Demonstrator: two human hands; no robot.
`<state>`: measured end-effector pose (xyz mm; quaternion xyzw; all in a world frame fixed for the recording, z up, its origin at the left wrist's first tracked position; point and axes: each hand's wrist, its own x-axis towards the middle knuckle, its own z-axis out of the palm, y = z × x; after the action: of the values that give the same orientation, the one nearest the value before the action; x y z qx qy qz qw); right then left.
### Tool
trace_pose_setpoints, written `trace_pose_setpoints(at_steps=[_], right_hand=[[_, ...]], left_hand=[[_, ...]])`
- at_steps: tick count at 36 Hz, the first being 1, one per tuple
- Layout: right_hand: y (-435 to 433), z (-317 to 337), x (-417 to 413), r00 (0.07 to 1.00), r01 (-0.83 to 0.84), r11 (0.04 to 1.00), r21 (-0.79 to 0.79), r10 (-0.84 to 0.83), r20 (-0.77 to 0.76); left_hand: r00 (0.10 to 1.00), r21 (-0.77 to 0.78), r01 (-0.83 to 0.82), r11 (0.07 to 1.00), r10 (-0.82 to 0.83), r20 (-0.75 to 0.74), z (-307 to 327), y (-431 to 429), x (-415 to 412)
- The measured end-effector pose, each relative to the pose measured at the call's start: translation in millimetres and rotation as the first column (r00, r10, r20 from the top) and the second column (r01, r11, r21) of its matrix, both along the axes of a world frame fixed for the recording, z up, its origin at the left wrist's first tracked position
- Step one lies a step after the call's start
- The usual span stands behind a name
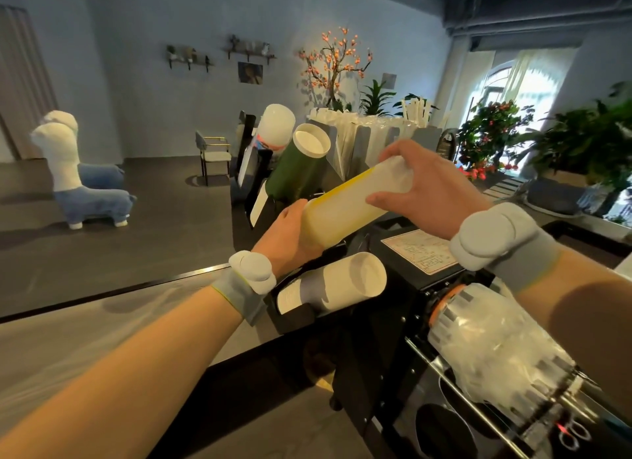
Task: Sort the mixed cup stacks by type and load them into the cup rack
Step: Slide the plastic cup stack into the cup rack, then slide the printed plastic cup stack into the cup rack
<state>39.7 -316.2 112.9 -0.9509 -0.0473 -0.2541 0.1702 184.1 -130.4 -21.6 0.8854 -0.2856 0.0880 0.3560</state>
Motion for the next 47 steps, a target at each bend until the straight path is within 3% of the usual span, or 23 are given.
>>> trace_pose_setpoints(at_steps=[5,8,12,19,25,31,37,47], right_hand=[[13,-7,7,0.999,-0.032,0.999,0.009,0.032,-0.014],[20,-11,14,0.990,-0.061,0.998,-0.029,0.057,-0.129],[31,-23,24,0.958,-0.085,0.991,-0.100,0.054,-0.280],[46,-46,36,0.942,0.007,0.986,-0.167,-0.062,-0.330],[55,-47,37,0.941,0.006,0.991,-0.137,-0.052,-0.334],[63,-48,29,0.948,0.060,0.994,-0.092,-0.085,-0.308],[96,-53,-2,0.999,-0.047,0.999,-0.017,0.047,-0.014],[214,-151,-59,0.905,-0.267,0.947,0.180,0.311,-0.291]], left_hand=[[0.992,-0.171,-0.003,0.985,-0.019,-0.125,-7,3,-1],[0.990,-0.100,0.005,0.995,-0.019,-0.138,-3,4,-8],[1.000,-0.103,-0.001,0.995,-0.001,-0.027,-4,-1,-5],[0.996,-0.084,0.012,0.996,-0.020,-0.089,-11,3,-12],[0.984,-0.088,-0.013,0.996,-0.003,-0.179,-6,12,-22],[0.986,-0.054,-0.038,0.998,0.029,-0.167,7,43,-42],[0.972,-0.037,0.035,0.999,-0.042,-0.229,16,97,-81],[0.948,0.065,-0.039,0.997,0.057,-0.314,-56,249,-161]])
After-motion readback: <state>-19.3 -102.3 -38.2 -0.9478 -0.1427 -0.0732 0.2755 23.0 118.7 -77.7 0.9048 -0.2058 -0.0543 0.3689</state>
